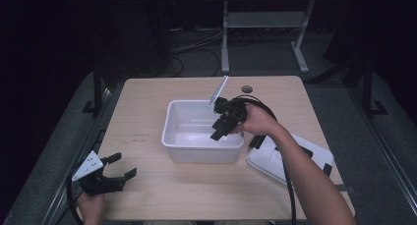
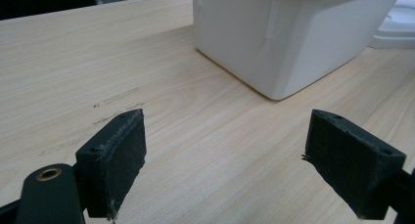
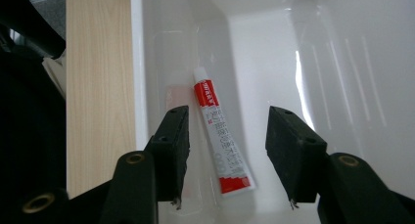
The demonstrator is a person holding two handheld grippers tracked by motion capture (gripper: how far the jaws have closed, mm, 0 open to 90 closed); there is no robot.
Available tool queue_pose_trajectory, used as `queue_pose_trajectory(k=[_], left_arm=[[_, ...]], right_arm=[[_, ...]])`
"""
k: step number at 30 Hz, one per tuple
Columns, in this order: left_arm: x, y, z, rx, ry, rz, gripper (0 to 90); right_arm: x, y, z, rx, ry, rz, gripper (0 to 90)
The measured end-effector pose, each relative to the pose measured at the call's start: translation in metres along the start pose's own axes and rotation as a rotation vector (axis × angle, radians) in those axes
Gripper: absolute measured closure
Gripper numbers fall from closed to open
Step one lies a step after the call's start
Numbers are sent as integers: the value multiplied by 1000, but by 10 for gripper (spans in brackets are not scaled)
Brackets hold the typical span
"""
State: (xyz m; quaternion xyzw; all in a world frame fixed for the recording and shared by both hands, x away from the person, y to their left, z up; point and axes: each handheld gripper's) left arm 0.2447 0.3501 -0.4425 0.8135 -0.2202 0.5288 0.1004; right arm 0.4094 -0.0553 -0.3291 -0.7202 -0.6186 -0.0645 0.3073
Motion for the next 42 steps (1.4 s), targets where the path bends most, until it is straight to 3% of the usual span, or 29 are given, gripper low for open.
queue_pose_trajectory(k=[6, 19, 31, 42], left_arm=[[0, 0, 0, -1, -1, 1, 147], [-1, -2, -1, 5, 1, 1, 147], [0, 0, 0, 7, -2, 2, 147], [0, 0, 0, 8, -3, 6, 147]], right_arm=[[-3, -9, -22, -27, 35, -5, 452], [-25, -21, -53, -103, 58, 31, 390], [-68, -31, -79, -154, 104, 89, 362], [-106, -27, -87, -185, 117, 165, 344]])
Point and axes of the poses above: each handheld gripper's, and its own axes: z roughly forward along the jaws, x roughly out of its top, y roughly to its right, and after that the axes turned 14 degrees about x, right-handed
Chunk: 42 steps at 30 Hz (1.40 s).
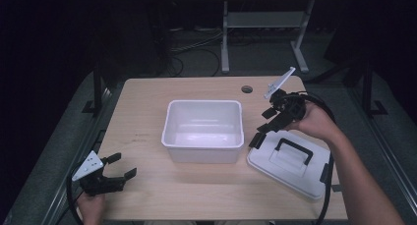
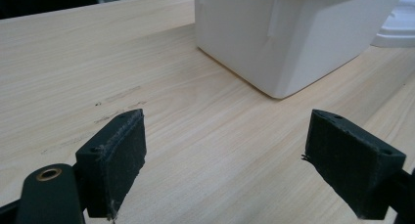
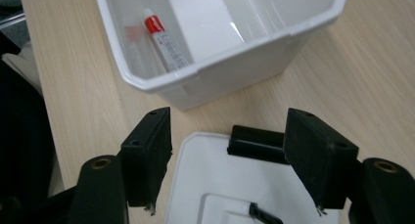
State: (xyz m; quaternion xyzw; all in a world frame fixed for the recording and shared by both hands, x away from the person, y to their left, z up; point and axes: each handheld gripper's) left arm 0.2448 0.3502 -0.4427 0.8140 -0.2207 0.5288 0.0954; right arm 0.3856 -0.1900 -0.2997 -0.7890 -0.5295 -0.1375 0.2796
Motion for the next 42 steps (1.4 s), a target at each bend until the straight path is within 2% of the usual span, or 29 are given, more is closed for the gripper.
queue_pose_trajectory(k=[16, 26, 42], left_arm=[[0, 0, 0, 3, -2, 2, 147], [0, 1, 2, -1, -6, 5, 147], [0, 1, 2, 1, -10, 10, 147]], right_arm=[[-44, 18, 12, -1, -22, 90, 340], [-81, 32, 21, 0, -14, 177, 344], [-115, 44, 25, -11, -17, 242, 400]])
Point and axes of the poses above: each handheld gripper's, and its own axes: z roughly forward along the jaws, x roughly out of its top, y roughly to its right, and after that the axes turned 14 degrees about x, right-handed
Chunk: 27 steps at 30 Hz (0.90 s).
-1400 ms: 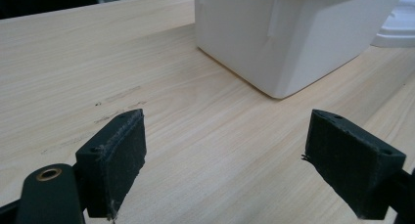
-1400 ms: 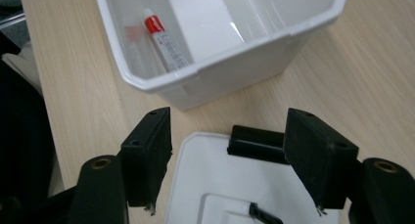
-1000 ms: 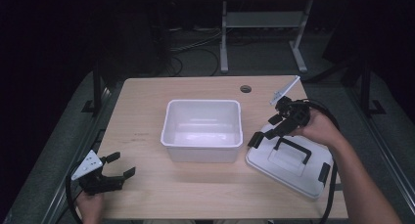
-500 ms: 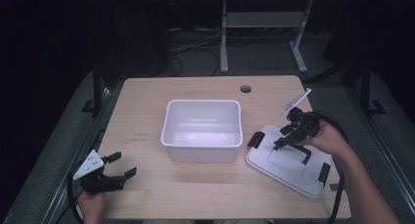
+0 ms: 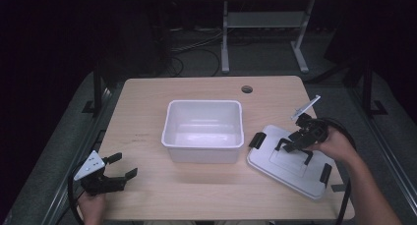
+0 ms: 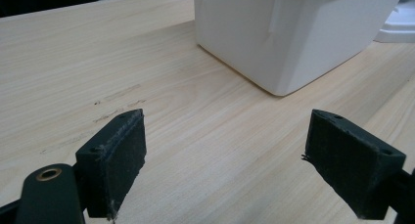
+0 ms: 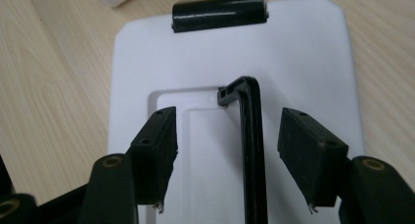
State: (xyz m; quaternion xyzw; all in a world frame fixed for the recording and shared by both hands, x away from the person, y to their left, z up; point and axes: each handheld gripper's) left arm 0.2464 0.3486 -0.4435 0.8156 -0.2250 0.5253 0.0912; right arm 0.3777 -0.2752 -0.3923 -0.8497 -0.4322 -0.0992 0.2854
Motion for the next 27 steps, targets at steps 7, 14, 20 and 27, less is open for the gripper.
queue_pose_trajectory(k=[7, 14, 20, 27], left_arm=[[0, 1, 0, 0, 0, 0, 147], [0, 1, 0, 0, 0, 5, 147], [0, 2, 1, -1, -3, 2, 147], [0, 2, 0, 0, -1, 2, 147]], right_arm=[[-11, 4, 2, 6, 7, 7, 509], [-20, 4, -2, -1, 15, -5, 659], [-23, 4, 0, 2, 15, 6, 753], [-24, 2, 0, 5, 22, -16, 833]])
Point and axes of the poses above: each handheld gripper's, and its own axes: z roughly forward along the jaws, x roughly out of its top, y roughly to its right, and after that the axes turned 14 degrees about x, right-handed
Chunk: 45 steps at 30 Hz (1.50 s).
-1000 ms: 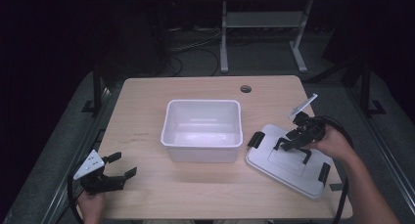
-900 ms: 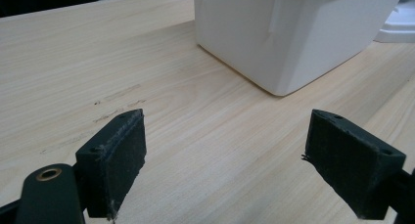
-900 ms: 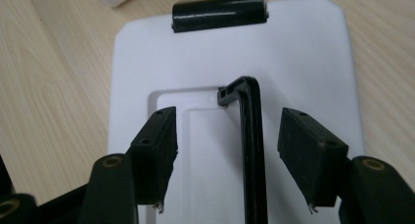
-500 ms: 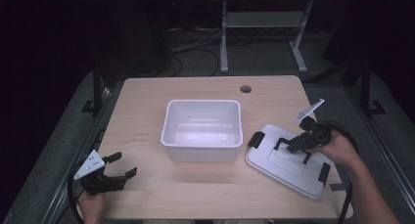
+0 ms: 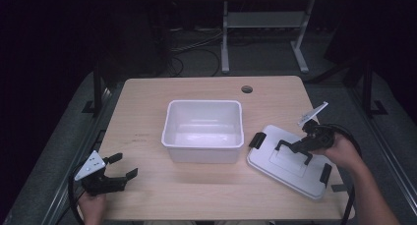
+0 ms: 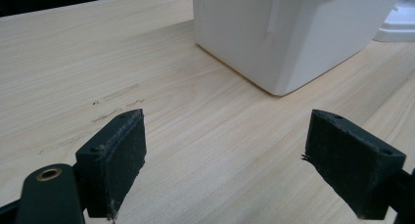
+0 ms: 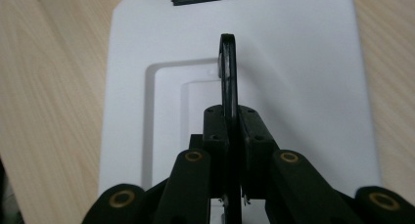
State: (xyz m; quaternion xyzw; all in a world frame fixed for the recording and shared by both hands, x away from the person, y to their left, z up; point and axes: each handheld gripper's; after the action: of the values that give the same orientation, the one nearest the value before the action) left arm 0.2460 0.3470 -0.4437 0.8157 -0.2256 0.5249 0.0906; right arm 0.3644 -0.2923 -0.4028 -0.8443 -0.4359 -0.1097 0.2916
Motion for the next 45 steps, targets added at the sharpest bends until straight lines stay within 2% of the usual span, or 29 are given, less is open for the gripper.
queue_pose_trajectory(k=[9, 19, 24, 28, 35, 38, 45], left_arm=[[0, 0, 0, 2, 0, 7, 147], [1, 0, 0, 6, 0, 8, 147], [1, 0, 0, 6, 1, 8, 147], [1, 1, 0, 6, 0, 8, 147], [1, 0, 0, 7, 0, 9, 147], [1, 0, 0, 7, 0, 9, 147], [1, -1, 0, 8, 0, 11, 147]], right_arm=[[-3, -1, -1, -6, 4, -10, 843], [-4, -7, -6, 7, 4, -29, 844], [-2, -13, -11, 6, 4, -45, 843], [-3, -16, -18, 10, 30, -50, 844], [-2, -24, -27, 13, 28, -57, 844], [-1, -28, -32, -5, 31, -76, 844], [2, -35, -45, 2, 34, -85, 845]])
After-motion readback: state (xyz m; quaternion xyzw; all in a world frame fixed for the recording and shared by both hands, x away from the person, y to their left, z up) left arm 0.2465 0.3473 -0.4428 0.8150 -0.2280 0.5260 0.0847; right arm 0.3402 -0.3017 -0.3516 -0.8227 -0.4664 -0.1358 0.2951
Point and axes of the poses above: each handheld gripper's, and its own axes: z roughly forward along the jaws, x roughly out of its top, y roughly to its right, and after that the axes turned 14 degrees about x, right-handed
